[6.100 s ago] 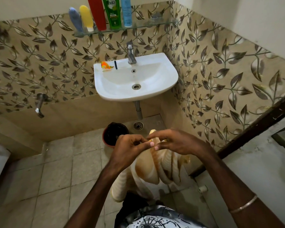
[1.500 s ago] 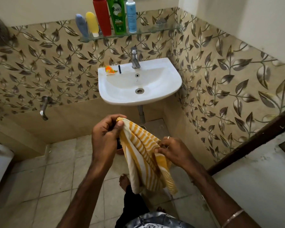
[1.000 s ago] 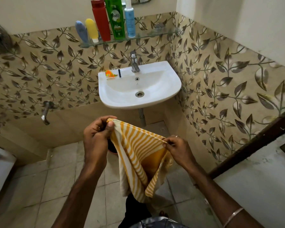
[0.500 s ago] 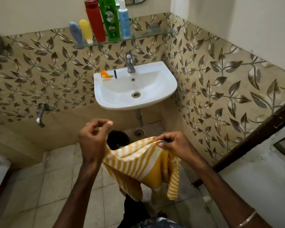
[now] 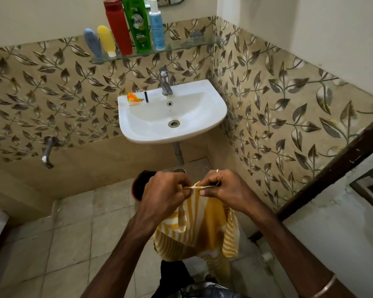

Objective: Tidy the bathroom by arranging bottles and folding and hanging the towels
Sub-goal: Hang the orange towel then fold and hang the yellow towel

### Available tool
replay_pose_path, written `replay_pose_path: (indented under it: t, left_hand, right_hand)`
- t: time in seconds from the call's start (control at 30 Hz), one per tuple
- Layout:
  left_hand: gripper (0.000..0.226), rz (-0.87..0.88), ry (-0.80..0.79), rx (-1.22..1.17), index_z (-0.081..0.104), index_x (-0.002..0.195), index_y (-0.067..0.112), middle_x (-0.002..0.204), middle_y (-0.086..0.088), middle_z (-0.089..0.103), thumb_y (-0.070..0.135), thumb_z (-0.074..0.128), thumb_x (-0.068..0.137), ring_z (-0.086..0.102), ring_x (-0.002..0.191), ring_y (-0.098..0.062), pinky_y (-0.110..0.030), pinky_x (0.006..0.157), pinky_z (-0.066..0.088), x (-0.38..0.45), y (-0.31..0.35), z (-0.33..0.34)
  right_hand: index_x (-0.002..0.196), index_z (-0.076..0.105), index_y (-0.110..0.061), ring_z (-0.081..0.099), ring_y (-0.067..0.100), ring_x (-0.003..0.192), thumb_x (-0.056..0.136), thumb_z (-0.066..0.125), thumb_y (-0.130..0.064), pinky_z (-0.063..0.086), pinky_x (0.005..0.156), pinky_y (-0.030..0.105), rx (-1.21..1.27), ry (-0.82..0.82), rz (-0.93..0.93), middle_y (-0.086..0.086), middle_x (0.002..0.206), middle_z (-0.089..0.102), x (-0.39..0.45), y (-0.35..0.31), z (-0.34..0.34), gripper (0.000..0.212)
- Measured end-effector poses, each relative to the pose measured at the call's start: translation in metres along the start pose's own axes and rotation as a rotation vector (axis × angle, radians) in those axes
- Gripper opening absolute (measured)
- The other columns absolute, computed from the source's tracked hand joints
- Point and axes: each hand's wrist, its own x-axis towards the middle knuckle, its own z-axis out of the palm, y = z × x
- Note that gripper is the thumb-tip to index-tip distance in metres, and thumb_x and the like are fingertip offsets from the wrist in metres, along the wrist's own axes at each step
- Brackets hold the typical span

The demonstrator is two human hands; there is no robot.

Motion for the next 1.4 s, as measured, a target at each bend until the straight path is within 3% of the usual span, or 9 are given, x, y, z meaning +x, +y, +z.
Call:
replay_pose_path:
  t: [0.4, 0.53, 0.67, 0.83, 0.97, 1.03, 1.13, 1.2, 1.4]
  left_hand:
    - [0.008, -0.093, 0.0, -0.045, 0.075, 0.082, 0.027, 0.071, 0.017, 0.062, 0.029, 0.081, 0.077, 0.059, 0.069, -0.001, -0.017, 0.055, 0.035, 0.0, 0.012, -0.005]
    - [0.008, -0.094, 0.008, -0.039, 0.076, 0.082, 0.027, 0.069, 0.017, 0.063, 0.027, 0.082, 0.076, 0.06, 0.067, -0.001, -0.018, 0.055, 0.039, -0.002, 0.015, -0.012]
    - [0.013, -0.125, 0.02, -0.096, 0.077, 0.081, 0.03, 0.078, 0.012, 0.072, 0.023, 0.085, 0.073, 0.068, 0.072, -0.007, -0.035, 0.066, 0.059, -0.002, 0.011, -0.027]
    - [0.014, -0.173, 0.111, -0.084, 0.076, 0.077, 0.028, 0.071, 0.012, 0.07, 0.019, 0.085, 0.073, 0.066, 0.066, -0.004, -0.026, 0.06, 0.055, -0.004, -0.004, -0.045]
    - [0.031, -0.288, 0.101, 0.01, 0.064, 0.063, 0.037, 0.074, 0.008, 0.068, 0.016, 0.086, 0.066, 0.069, 0.075, -0.02, -0.035, 0.066, 0.055, 0.003, -0.034, -0.051]
    - [0.029, -0.285, 0.048, 0.033, 0.067, 0.076, 0.038, 0.089, 0.003, 0.071, 0.025, 0.089, 0.063, 0.07, 0.086, -0.026, -0.041, 0.074, 0.057, 0.004, -0.038, -0.048]
    - [0.081, -0.159, -0.06, 0.031, 0.058, 0.134, 0.031, 0.133, 0.0, 0.064, 0.04, 0.091, 0.061, 0.061, 0.119, -0.025, -0.037, 0.095, 0.051, 0.002, -0.024, -0.037]
    - [0.099, -0.031, -0.142, 0.013, 0.042, 0.148, 0.034, 0.146, 0.001, 0.054, 0.04, 0.09, 0.062, 0.054, 0.13, -0.021, -0.035, 0.1, 0.047, 0.004, -0.01, -0.027]
    - [0.042, 0.137, -0.191, -0.045, 0.072, 0.116, 0.031, 0.104, 0.01, 0.076, 0.037, 0.082, 0.075, 0.07, 0.092, -0.001, -0.035, 0.081, 0.06, 0.012, -0.015, -0.011]
  right_hand:
    - [0.097, 0.08, -0.017, 0.065, 0.005, 0.083, 0.081, 0.08, -0.016, 0.052, 0.073, 0.022, -0.247, 0.077, -0.029, -0.017, 0.084, 0.063, 0.0, 0.017, 0.02, 0.016]
    - [0.099, 0.08, -0.013, 0.069, 0.009, 0.087, 0.083, 0.079, -0.014, 0.055, 0.08, 0.025, -0.167, 0.134, 0.041, -0.004, 0.096, 0.074, 0.007, 0.038, 0.027, 0.017]
    - [0.102, 0.079, -0.013, 0.069, 0.008, 0.09, 0.083, 0.079, -0.012, 0.056, 0.083, 0.026, -0.001, 0.165, 0.091, -0.005, 0.096, 0.073, 0.011, 0.05, 0.027, 0.019]
    - [0.103, 0.077, -0.016, 0.068, 0.01, 0.094, 0.089, 0.071, -0.008, 0.055, 0.084, 0.027, 0.129, 0.21, 0.103, -0.004, 0.098, 0.072, 0.012, 0.047, 0.031, 0.017]
    - [0.105, 0.075, -0.015, 0.065, 0.008, 0.094, 0.092, 0.065, -0.003, 0.052, 0.082, 0.022, 0.247, 0.153, 0.07, 0.0, 0.099, 0.071, 0.009, 0.031, 0.021, 0.02]
    - [0.104, 0.076, -0.014, 0.063, 0.002, 0.089, 0.092, 0.065, -0.001, 0.05, 0.08, 0.019, 0.222, 0.099, 0.011, -0.004, 0.093, 0.069, 0.008, 0.021, 0.018, 0.021]
    - [0.101, 0.076, -0.011, 0.063, 0.005, 0.09, 0.091, 0.065, 0.001, 0.051, 0.08, 0.022, 0.133, 0.0, -0.074, -0.008, 0.09, 0.066, 0.009, 0.003, 0.015, 0.02]
    - [0.099, 0.076, -0.008, 0.063, 0.006, 0.09, 0.089, 0.065, 0.003, 0.053, 0.081, 0.026, 0.068, -0.074, -0.135, -0.009, 0.089, 0.064, 0.009, -0.006, 0.014, 0.018]
    - [0.103, 0.076, -0.011, 0.061, 0.004, 0.092, 0.09, 0.067, 0.0, 0.051, 0.081, 0.022, -0.031, -0.118, -0.148, -0.013, 0.091, 0.063, 0.001, -0.011, -0.001, 0.02]
